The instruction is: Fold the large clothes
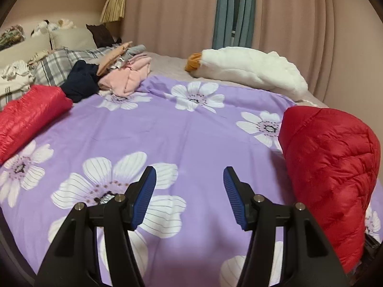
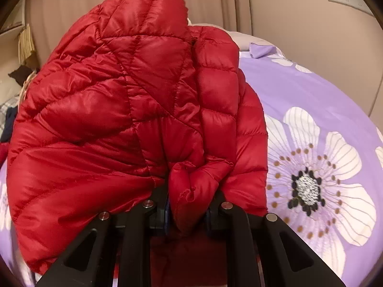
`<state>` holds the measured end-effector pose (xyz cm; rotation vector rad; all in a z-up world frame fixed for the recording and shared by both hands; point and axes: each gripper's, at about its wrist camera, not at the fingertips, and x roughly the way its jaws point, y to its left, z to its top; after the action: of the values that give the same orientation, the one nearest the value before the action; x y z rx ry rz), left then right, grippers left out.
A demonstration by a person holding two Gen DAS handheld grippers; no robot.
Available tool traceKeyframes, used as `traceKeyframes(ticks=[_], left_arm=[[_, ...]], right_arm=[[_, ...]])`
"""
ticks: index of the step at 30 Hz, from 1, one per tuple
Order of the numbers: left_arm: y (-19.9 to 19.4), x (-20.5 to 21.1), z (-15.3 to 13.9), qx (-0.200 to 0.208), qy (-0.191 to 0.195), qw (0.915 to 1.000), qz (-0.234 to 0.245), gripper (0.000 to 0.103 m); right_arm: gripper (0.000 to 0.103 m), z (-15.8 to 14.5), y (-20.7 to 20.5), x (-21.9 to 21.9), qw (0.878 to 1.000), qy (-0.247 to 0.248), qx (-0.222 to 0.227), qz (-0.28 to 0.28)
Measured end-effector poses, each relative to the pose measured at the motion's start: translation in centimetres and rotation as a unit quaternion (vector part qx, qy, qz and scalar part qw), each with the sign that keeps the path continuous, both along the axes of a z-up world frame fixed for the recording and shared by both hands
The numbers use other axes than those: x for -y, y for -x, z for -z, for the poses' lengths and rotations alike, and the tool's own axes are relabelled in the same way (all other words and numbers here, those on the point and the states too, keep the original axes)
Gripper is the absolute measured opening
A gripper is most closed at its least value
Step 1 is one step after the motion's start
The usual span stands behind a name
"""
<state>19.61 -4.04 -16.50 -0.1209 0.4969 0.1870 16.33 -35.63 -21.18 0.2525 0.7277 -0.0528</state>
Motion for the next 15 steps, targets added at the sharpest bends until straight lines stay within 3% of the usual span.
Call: traceKeyframes(ticks=[4,7,15], left_arm=[[0.0,-0.9,0.0,-0.003,0.019,0.9998,0.001,0.059],[-0.3,-1.1,0.0,-0.002,0.007,0.9999,-0.011,0.059],[-0.7,-0.8,0.9,-0.015,-0.008,0.9997,-0.017,0.059]], right_arm=[[0.018,0.0,-0.8,0.6,0.999,-0.039,-0.01,-0.007],[0.018,0.1,-1.7,0.1,0.998,-0.052,-0.01,-0.015],[0.018,-0.1,-2.4,0.1,0.999,-0.045,-0.005,-0.024]])
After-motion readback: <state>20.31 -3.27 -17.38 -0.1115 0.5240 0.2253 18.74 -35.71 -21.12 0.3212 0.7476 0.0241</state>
